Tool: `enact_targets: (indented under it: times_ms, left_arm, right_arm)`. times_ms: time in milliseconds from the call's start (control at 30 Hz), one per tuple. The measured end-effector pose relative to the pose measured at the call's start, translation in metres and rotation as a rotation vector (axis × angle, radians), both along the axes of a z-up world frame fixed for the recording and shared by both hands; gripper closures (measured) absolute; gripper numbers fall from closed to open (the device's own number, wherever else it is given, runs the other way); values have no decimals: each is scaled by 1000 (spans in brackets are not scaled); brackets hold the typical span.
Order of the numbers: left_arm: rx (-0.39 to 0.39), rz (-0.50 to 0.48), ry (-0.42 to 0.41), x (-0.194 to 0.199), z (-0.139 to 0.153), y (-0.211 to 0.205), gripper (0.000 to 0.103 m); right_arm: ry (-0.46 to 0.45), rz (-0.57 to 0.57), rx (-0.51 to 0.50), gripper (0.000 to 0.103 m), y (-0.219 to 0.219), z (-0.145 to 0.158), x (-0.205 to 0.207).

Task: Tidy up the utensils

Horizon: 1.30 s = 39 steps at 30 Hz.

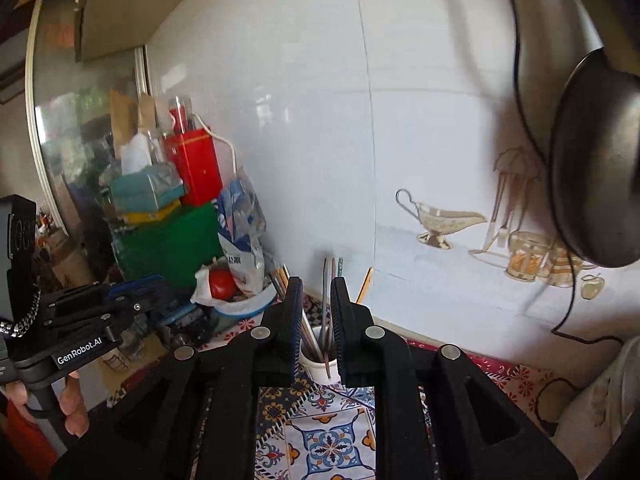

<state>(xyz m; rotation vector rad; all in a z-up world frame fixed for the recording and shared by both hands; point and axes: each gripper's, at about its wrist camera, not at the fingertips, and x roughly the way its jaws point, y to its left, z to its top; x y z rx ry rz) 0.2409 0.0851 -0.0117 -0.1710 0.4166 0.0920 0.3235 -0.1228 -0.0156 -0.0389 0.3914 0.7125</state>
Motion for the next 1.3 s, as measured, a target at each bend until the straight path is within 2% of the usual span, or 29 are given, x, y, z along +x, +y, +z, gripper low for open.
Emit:
enact_targets:
  times_ms: [200,267,333,400,433,467,500,533,567,700,900,1300]
  left_arm:
    - [82,-8,-170,-88,31,-27,64]
    - [106,6,-201,-110,35,-34,51]
    - [113,10,-224,-130,37,-38,40]
    - [115,14,-241,-148,38,-42,31]
    - [116,17,-247,-156,39,-44,23]
    - [117,23,-255,-164,39,-45,15]
    - [118,29,-265,-172,40,-46,12]
    - [118,35,-274,-179,40,-48,8]
    - [119,41,-281,-186,40,-48,5]
    - [127,55,-290,-205,40,-51,3]
    - [120,59,-287,-224,34,-53,2]
    - [139,54,-282,-236,27,-60,2]
  right_arm:
    - [-170,-101,79,90,-25,22,-94]
    - [-202,-130,97,88,-33,26,-120]
    - [-224,-162,100,81,-39,27,-141]
    - [-245,-200,107,60,-45,27,-159]
    - [-253,-218,112,54,-48,26,-167]
    - [-262,-235,117,44,-51,26,-175]
    - [-269,-252,124,36,-55,27,-182]
    - [-273,-265,131,33,-59,27,-189]
    - [-276,-278,138,26,-62,27,-194]
    - [-275,-321,155,1,-71,25,-211]
    - [-286,-409,114,0,-70,16,-228]
    - [-249,-426,106,0,-74,10,-242]
